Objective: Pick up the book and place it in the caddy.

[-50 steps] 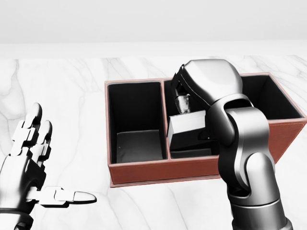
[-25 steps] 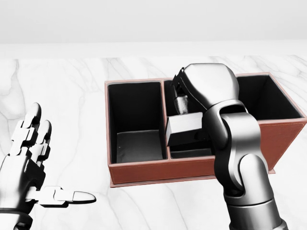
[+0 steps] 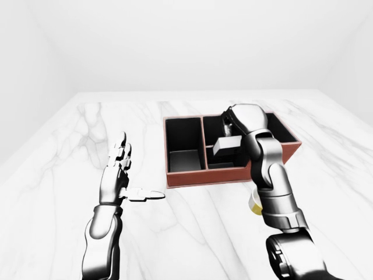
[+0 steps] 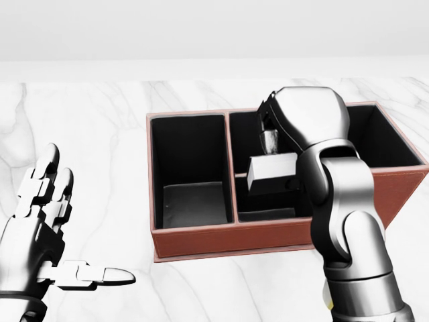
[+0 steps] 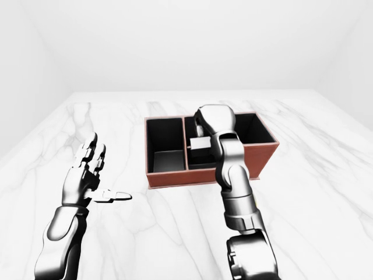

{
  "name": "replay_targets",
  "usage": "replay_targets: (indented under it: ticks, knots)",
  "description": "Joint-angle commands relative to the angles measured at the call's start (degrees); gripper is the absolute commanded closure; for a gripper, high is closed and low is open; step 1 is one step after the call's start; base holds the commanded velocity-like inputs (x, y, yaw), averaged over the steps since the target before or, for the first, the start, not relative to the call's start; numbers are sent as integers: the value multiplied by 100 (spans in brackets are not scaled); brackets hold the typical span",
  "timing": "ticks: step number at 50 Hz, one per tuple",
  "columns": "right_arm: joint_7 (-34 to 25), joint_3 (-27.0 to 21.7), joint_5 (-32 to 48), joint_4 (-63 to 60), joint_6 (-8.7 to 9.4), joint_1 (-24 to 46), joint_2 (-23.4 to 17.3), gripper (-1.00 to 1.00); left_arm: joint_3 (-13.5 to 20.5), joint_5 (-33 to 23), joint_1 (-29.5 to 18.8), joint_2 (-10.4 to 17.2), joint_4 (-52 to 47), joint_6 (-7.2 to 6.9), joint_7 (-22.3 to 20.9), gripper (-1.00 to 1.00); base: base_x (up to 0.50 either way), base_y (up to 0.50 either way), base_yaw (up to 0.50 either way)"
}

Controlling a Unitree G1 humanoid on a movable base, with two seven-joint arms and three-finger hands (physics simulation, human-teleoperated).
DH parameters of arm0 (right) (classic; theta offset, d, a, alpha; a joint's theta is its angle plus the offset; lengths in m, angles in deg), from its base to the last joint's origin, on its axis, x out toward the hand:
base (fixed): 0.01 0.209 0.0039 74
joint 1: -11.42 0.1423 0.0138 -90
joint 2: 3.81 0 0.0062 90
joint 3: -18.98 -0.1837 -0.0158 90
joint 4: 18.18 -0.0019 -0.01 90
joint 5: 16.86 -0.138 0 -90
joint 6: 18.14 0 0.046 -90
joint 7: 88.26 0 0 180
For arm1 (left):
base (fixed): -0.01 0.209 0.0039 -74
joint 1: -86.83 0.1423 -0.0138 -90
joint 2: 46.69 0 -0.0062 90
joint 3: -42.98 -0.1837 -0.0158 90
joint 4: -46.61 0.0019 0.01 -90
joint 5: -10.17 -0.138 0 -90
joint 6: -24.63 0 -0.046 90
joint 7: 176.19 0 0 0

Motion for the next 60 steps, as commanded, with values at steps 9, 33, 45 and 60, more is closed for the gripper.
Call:
replay_targets:
  ticks: [9, 33, 45, 60]
  knots:
    - [990, -42, -360, 1144, 0, 332, -113, 100, -1, 5, 4, -5, -23, 0, 1, -100, 0, 0, 0]
    - [1802, 13, -900, 2246, 0, 391, -220, 100, 1, -6, 3, -1, 23, 0, 5, -100, 0, 0, 0]
    - [2184, 60, -1084, 2805, 0, 522, -209, 100, -5, -21, 11, -2, 27, 0, 10, -100, 0, 0, 0]
    - [2544, 171, -1196, 3532, 0, 885, -149, 100, 25, -4, -10, 6, 42, 0, 16, -100, 0, 0, 0]
